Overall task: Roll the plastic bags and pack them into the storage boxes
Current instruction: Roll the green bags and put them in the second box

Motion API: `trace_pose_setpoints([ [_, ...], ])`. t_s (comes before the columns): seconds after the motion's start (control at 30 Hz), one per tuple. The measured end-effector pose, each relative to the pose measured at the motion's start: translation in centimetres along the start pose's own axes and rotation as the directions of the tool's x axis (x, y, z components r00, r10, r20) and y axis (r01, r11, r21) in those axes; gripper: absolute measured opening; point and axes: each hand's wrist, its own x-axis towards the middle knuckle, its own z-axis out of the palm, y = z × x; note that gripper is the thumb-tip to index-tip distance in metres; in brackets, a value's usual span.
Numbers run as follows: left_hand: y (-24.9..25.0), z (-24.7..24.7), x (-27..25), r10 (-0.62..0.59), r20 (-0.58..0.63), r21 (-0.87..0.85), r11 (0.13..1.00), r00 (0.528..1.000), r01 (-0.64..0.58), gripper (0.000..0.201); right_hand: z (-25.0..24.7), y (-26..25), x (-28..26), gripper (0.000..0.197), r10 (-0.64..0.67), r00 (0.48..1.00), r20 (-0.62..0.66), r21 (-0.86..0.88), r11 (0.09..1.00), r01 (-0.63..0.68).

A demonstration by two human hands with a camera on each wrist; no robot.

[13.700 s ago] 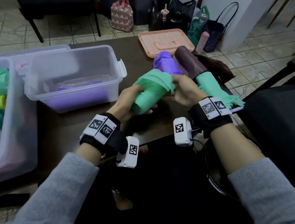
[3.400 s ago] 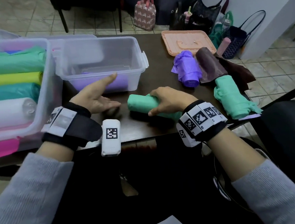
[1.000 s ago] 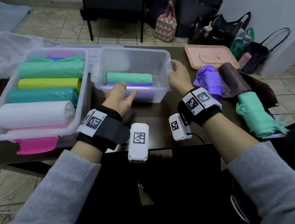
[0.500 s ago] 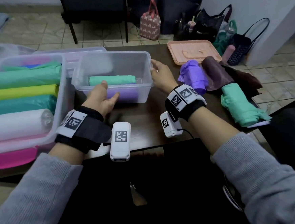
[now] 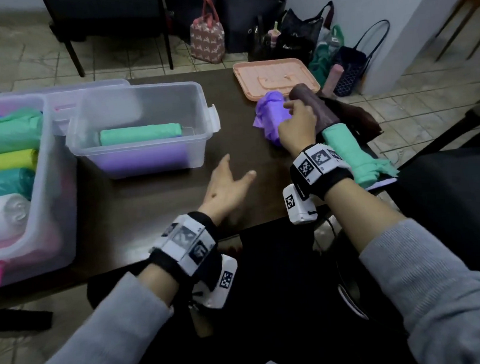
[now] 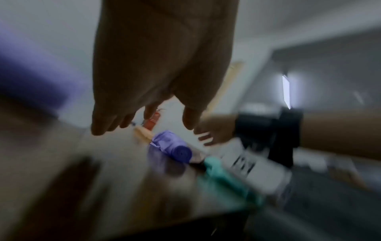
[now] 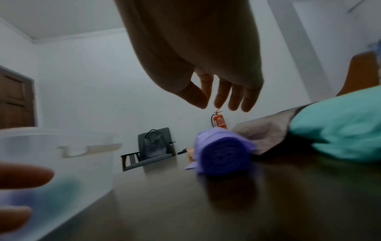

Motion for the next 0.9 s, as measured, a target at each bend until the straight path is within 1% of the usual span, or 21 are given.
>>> trace_pose_setpoints([
  [0.03,-0.6,1.1,0.1,0.078,0.033,0.256,0.963,0.996,-0.084,0.072,-0.8,1.0,0.2,0.049,0.046,0.998,-0.043,-0.076,0.996,-0.049],
  [0.07,-1.1,2.0,0.2,0.154,0.049,0.445,0.881,0.987,-0.159,0.070,-1.6,1.9,0.3,0.052,0.093,0.991,-0.094,-0.144,0.984,-0.106],
  [0.1,-1.6,2.6,0.2,0.227,0.054,0.571,0.792,0.972,-0.217,0.067,-2.4,2.8,0.5,0.057,0.133,0.981,-0.142,-0.201,0.966,-0.160],
  [0.13,-2.2,3.1,0.5,0.286,0.059,0.647,0.719,0.956,-0.255,0.065,-3.0,3.7,0.7,0.063,0.172,0.970,-0.174,-0.245,0.946,-0.212],
  [0.17,-2.7,3.5,0.9,0.319,0.061,0.688,0.673,0.946,-0.271,0.063,-3.6,4.5,0.9,0.066,0.220,0.957,-0.189,-0.281,0.922,-0.267],
  [0.23,-3.8,3.7,1.6,0.325,0.059,0.724,0.637,0.944,-0.265,0.061,-4.8,5.9,1.4,0.068,0.354,0.920,-0.168,-0.310,0.867,-0.390],
  [0.27,-4.2,3.7,1.8,0.324,0.055,0.731,0.631,0.945,-0.259,0.061,-5.4,6.4,1.6,0.067,0.417,0.900,-0.129,-0.314,0.844,-0.436],
  [0.3,-4.5,3.7,1.9,0.328,0.049,0.736,0.627,0.943,-0.256,0.060,-5.7,6.9,1.8,0.065,0.461,0.885,-0.068,-0.331,0.826,-0.456],
  [0.37,-5.0,3.8,2.0,0.347,0.046,0.740,0.618,0.937,-0.265,0.058,-5.9,7.2,1.6,0.062,0.496,0.868,0.035,-0.409,0.799,-0.440],
  [0.43,-5.2,3.8,2.0,0.361,0.038,0.735,0.621,0.932,-0.271,0.058,-5.6,7.1,1.0,0.060,0.486,0.871,0.069,-0.460,0.790,-0.405],
  [0.5,-5.3,3.8,2.1,0.366,0.035,0.736,0.620,0.930,-0.272,0.057,-5.1,6.5,0.4,0.061,0.470,0.873,0.128,-0.467,0.805,-0.365],
  [0.6,-5.4,3.8,2.1,0.369,0.035,0.740,0.615,0.929,-0.272,0.057,-4.6,5.0,-0.8,0.066,0.453,0.855,0.252,-0.454,0.836,-0.309],
  [0.7,-5.3,3.8,2.0,0.374,0.035,0.737,0.617,0.927,-0.277,0.057,-3.8,3.2,-1.8,0.076,0.423,0.830,0.364,-0.369,0.884,-0.289],
  [0.77,-5.3,3.6,2.0,0.377,0.054,0.722,0.625,0.925,-0.297,0.055,-2.9,2.3,-2.4,0.084,0.415,0.785,0.460,-0.211,0.910,-0.357],
  [0.8,-5.2,3.4,2.0,0.379,0.070,0.703,0.637,0.923,-0.315,0.053,-2.5,1.9,-2.7,0.085,0.416,0.756,0.505,-0.133,0.903,-0.408],
  [0.83,-5.2,3.2,2.0,0.383,0.074,0.650,0.681,0.921,-0.336,0.049,-2.1,1.6,-3.0,0.082,0.419,0.733,0.536,-0.083,0.890,-0.448],
  [0.87,-5.2,2.8,1.9,0.382,0.051,0.544,0.764,0.923,-0.346,0.047,-1.8,1.4,-3.3,0.078,0.421,0.720,0.552,-0.063,0.881,-0.468],
  [0.9,-5.3,2.2,1.8,0.375,-0.006,0.396,0.852,0.927,-0.343,0.046,-1.5,1.1,-3.5,0.074,0.430,0.711,0.556,-0.059,0.874,-0.482],
])
